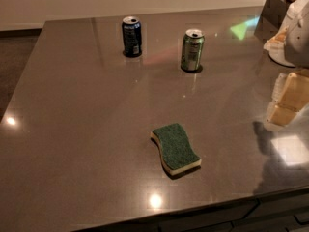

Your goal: Move sponge near pepsi can

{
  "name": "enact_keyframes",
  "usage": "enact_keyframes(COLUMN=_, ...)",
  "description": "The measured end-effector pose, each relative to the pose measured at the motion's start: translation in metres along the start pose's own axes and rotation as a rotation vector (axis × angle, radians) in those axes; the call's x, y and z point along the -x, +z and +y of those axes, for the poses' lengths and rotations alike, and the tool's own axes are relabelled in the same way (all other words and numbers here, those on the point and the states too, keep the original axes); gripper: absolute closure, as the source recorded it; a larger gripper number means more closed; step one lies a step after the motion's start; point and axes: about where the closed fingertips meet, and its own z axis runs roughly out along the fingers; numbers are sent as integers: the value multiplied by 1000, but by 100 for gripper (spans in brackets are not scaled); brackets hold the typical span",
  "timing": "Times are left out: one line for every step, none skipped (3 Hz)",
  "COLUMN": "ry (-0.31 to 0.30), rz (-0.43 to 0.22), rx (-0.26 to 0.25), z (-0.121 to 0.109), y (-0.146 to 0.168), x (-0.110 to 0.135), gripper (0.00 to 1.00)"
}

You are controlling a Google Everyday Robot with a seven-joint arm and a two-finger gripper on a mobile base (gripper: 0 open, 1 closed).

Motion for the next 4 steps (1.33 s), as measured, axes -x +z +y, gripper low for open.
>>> enact_keyframes(ry=0, rz=0, rx=0, z=0, y=0, x=0, gripper=0)
enact_keyframes(ry=25, rz=24, rx=6, z=8, y=7, x=8, gripper=0)
enact_keyframes(ry=57, rz=19, rx=25, z=23, y=22, x=23, gripper=0)
enact_keyframes(ry=62, rz=-28, rx=51, z=40, y=43, x=40, gripper=0)
